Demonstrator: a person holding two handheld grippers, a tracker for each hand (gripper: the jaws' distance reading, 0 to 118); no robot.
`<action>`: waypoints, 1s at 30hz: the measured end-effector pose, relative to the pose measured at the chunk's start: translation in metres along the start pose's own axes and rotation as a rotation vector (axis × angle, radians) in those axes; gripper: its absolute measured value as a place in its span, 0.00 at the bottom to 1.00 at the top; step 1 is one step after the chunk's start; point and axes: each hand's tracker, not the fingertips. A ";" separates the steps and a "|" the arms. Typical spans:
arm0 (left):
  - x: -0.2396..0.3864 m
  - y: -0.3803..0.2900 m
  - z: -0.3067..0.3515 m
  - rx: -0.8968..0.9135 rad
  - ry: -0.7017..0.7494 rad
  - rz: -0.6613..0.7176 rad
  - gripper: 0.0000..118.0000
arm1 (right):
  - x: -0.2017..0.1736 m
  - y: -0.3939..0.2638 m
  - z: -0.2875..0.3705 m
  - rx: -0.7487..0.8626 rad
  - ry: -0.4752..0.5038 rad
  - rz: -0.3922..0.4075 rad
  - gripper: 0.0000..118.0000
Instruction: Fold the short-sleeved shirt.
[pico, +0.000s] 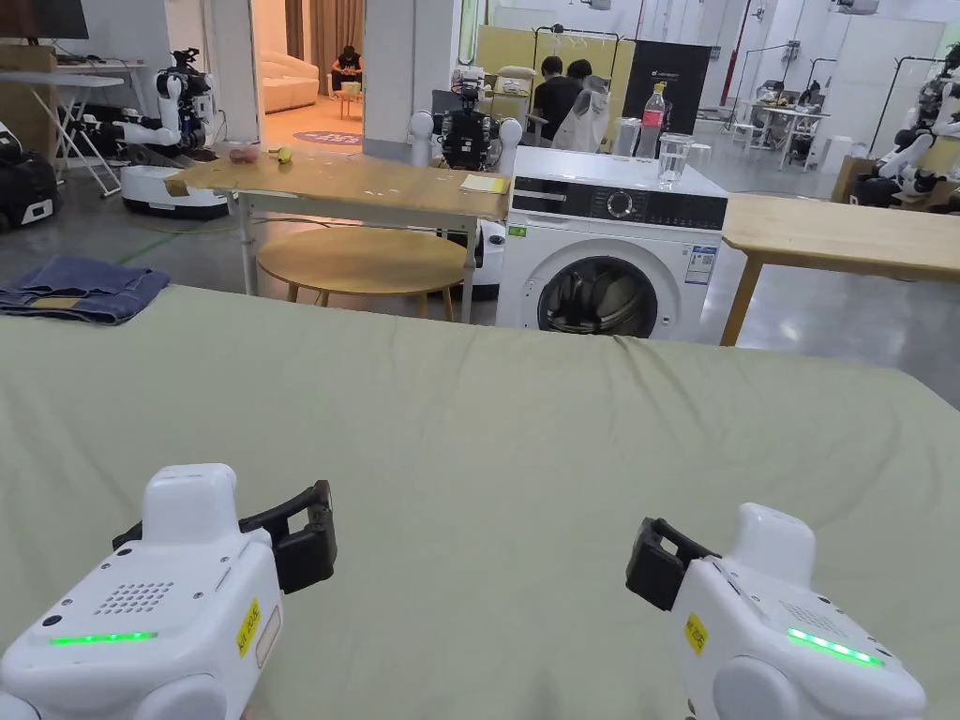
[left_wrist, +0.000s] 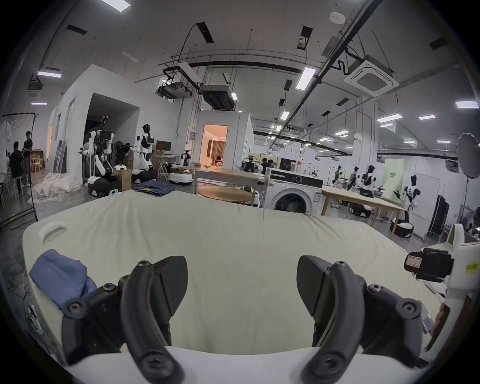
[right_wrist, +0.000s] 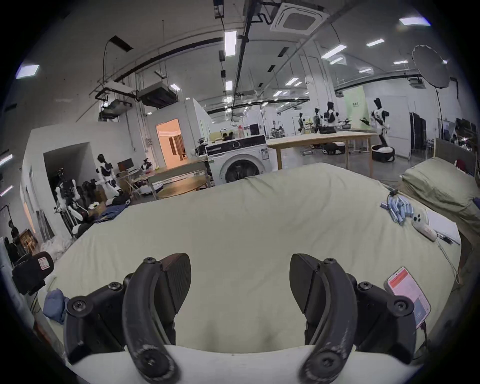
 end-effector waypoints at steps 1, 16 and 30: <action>0.000 0.000 0.000 -0.002 0.001 -0.001 0.75 | -0.001 0.000 0.000 0.000 0.000 0.000 0.68; 0.002 -0.001 0.008 0.047 0.057 -0.123 0.75 | -0.008 0.004 0.006 0.035 0.017 0.024 0.68; -0.010 -0.004 0.001 0.108 0.023 -0.177 0.75 | -0.010 0.002 0.001 0.008 0.002 0.070 0.68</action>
